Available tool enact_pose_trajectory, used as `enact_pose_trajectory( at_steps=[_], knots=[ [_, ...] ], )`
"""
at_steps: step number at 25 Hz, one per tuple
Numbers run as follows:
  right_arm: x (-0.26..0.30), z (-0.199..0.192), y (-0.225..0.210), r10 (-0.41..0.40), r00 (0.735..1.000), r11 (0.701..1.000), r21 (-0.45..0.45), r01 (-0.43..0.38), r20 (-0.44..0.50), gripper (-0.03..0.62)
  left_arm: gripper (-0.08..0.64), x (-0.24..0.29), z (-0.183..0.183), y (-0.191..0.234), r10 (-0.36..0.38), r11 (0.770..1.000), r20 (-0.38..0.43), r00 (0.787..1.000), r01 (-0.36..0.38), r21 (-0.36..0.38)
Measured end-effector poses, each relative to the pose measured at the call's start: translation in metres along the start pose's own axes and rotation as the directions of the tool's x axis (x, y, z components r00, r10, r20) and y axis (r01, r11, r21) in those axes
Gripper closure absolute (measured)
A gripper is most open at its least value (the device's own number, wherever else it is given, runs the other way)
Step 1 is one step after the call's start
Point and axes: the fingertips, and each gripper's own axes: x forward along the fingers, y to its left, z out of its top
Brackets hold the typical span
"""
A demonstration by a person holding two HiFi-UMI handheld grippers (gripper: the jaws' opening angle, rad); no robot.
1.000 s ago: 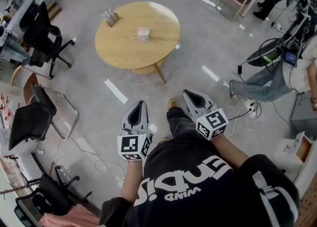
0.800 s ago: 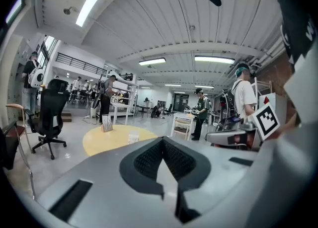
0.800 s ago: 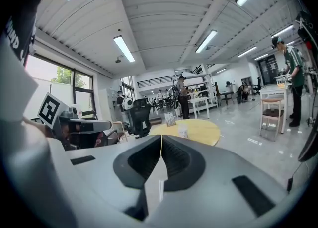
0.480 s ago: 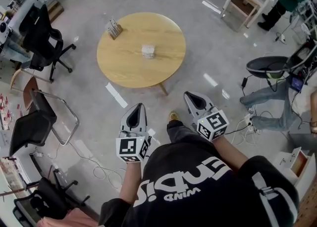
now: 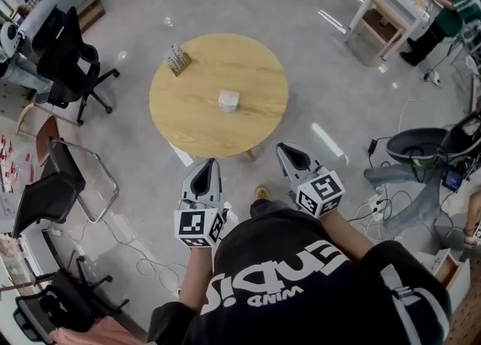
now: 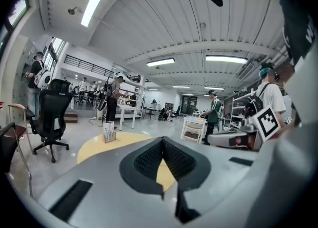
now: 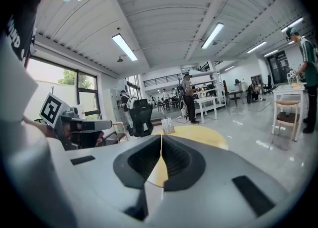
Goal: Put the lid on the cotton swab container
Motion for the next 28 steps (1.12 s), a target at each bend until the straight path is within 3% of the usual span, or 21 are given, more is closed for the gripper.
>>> enact_pose_trajectory(
  at_steps=[8, 14, 24, 28],
  knots=[
    [0.034, 0.008, -0.035, 0.070, 0.997, 0.998, -0.001, -0.070, -0.017, 0.588, 0.549, 0.045, 0.010, 0.012, 0.069, 0.997, 0.005, 0.998, -0.069, -0.021],
    [0.057, 0.013, -0.036, 0.114, 0.993, 0.993, -0.003, -0.114, -0.001, 0.588, 0.549, 0.056, 0.012, 0.025, 0.094, 0.995, 0.007, 0.996, -0.094, -0.028],
    [0.105, 0.020, -0.041, 0.120, 0.993, 0.993, 0.014, -0.120, -0.004, 0.588, 0.549, 0.096, 0.026, 0.065, 0.059, 0.998, 0.006, 0.998, -0.059, -0.033],
    [0.122, 0.026, -0.056, 0.108, 0.994, 0.994, 0.007, -0.108, -0.005, 0.588, 0.549, 0.122, 0.036, 0.067, 0.007, 1.000, 0.003, 1.000, -0.007, -0.016]
  ],
)
